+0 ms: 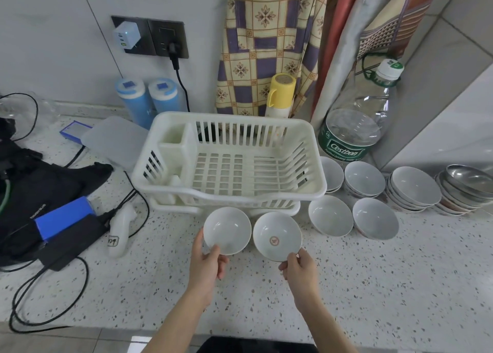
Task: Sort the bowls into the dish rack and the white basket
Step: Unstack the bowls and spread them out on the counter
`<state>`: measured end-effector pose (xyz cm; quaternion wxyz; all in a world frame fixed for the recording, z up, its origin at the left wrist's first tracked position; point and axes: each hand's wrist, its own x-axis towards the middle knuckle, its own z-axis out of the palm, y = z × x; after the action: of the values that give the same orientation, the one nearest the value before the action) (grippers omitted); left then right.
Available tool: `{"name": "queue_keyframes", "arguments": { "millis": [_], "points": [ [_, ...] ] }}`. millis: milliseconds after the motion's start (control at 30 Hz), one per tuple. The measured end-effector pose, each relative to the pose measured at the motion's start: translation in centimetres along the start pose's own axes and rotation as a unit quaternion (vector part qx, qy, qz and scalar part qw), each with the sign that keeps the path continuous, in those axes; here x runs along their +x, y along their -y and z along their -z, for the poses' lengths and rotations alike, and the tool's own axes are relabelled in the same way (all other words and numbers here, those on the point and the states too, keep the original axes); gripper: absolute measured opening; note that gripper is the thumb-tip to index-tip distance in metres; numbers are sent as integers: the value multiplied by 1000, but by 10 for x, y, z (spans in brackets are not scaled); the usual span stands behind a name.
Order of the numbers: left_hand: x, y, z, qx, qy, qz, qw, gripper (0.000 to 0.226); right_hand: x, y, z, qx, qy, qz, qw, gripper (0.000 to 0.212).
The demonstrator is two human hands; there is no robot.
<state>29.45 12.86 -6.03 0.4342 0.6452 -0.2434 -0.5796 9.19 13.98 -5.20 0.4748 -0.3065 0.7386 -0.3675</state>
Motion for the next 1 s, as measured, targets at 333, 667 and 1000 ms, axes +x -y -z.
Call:
{"name": "queue_keyframes", "arguments": {
  "millis": [333,667,1000],
  "points": [
    [-1,-4,-3,7,2,7,1000,60,6,5,3,-2,7,-25,1000,23],
    [0,-9,-1,29,1,33,999,58,11,6,6,-13,12,-36,999,23],
    [-2,-7,3,50,-12,49,997,59,8,10,9,-27,9,3,1000,43]
  ]
}}
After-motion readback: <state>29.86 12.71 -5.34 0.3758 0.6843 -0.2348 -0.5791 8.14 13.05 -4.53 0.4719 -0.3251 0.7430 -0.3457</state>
